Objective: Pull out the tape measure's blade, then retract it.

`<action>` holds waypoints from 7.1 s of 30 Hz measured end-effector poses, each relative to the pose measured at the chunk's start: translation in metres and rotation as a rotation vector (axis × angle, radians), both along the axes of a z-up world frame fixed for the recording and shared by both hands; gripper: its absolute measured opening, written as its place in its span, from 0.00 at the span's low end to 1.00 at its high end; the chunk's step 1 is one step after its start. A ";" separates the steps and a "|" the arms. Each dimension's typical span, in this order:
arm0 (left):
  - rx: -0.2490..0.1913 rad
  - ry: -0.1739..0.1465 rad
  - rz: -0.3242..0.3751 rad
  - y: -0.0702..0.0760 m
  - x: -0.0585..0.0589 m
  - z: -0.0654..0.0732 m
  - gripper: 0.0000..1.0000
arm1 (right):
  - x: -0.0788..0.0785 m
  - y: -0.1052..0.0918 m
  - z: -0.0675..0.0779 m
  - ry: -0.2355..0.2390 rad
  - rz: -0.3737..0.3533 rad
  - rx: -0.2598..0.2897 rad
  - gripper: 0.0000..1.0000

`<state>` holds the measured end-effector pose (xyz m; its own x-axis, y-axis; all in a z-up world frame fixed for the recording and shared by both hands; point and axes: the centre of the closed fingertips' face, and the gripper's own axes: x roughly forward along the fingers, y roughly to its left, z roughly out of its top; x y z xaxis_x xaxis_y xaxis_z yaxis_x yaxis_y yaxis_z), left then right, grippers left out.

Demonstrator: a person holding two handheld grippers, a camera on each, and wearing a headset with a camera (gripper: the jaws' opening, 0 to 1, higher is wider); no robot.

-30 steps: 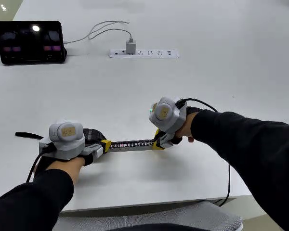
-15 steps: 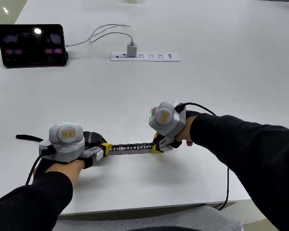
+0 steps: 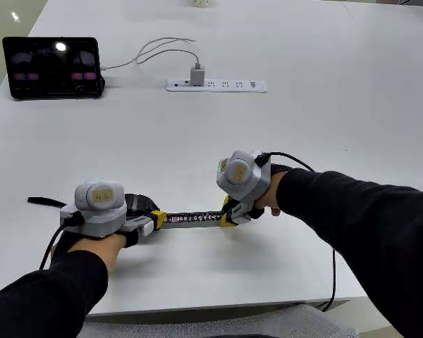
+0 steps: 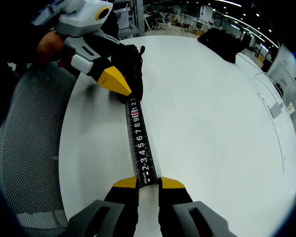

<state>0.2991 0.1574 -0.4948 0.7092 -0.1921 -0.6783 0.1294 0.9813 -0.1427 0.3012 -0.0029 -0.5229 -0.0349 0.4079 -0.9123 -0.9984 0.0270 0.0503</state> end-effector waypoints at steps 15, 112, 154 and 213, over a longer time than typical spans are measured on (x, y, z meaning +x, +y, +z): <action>-0.008 0.003 -0.001 0.001 0.000 0.000 0.62 | -0.001 0.010 0.000 0.012 0.003 0.011 0.11; -0.009 0.008 -0.009 0.000 -0.003 0.001 0.62 | -0.011 0.065 0.001 0.034 -0.026 0.127 0.11; -0.018 0.004 -0.007 0.002 -0.001 -0.001 0.62 | -0.016 0.088 0.003 0.015 -0.029 0.189 0.12; -0.033 0.001 -0.004 0.001 -0.003 0.001 0.62 | -0.019 0.111 0.001 0.038 -0.044 0.234 0.12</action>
